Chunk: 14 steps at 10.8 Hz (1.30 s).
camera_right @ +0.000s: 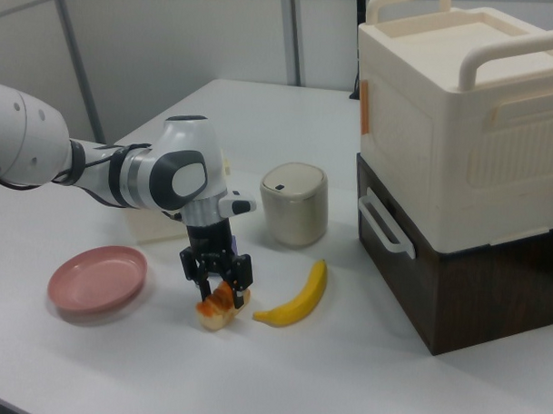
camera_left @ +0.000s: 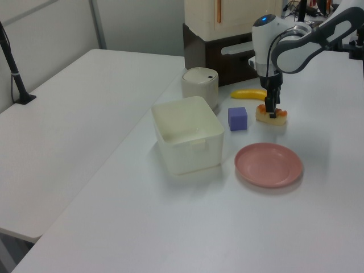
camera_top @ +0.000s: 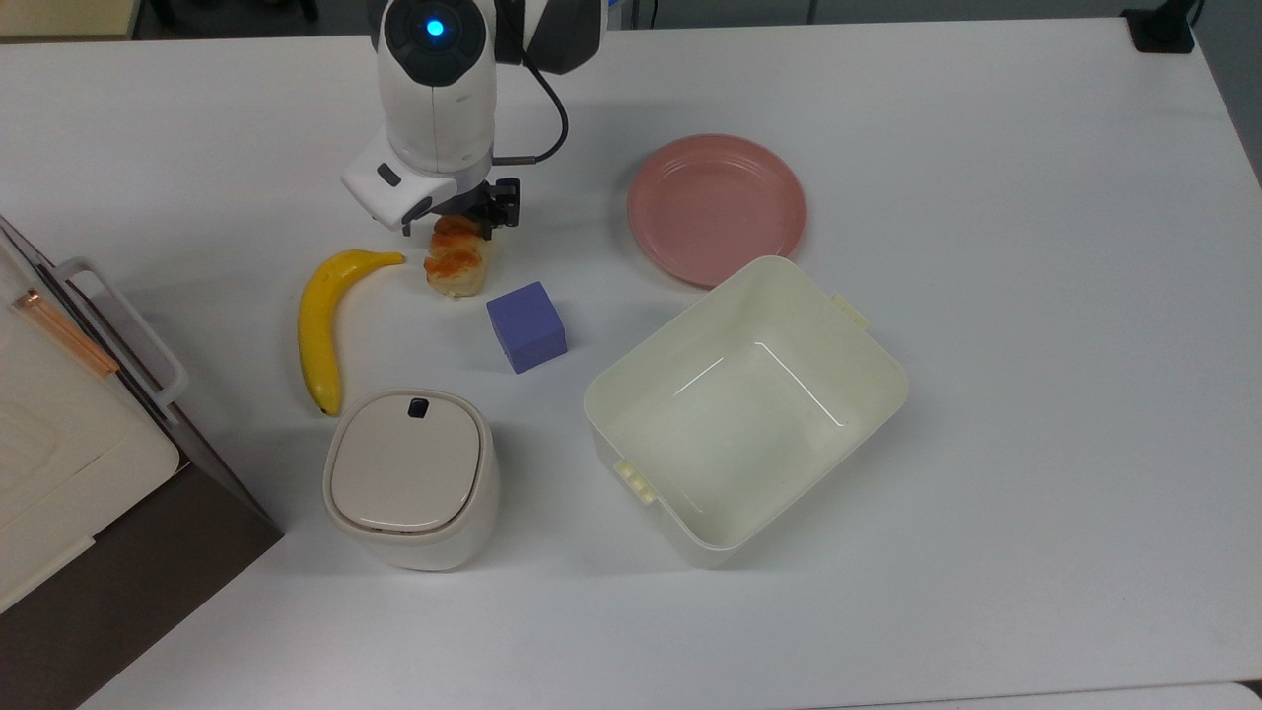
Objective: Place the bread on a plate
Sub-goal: 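Close the gripper on the bread roll and lift it, then carry the bread roll over the pink plate and lower it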
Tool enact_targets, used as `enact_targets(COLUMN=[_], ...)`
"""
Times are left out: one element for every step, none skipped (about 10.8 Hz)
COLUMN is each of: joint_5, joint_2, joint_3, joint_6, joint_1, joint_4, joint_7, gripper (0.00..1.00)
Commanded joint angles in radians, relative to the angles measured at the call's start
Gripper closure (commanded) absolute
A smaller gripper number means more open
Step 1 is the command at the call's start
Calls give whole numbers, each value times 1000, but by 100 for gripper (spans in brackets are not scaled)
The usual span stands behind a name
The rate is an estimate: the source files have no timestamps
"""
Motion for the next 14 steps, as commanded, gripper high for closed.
enact_targets(joint_5=[-24,-24,-24,-24,-16,-8,-8,-7,5,27,33,35,39,41], joint_2=[6,10,10,10,7,-4,-26,-51,-82,-106,-122,-128,-128,-128], joint_3=[-4,-4,-4,-4,-4,-2,-1,4,16,46,79,97,106,129], joint_6=[25,25,25,25,23,11,-8,-43,-75,-96,-118,-145,-179,-199], joint_1=[7,5,2,2,2,7,10,11,13,14,17,48,75,112], joint_4=[-12,-12,-12,-9,-4,16,26,42,45,45,47,57,72,88], joint_7=[8,8,10,13,19,21,22,21,21,21,21,24,43,82], gripper=[60,75,100,100,100,100,100,100,100,100,100,100,100,100])
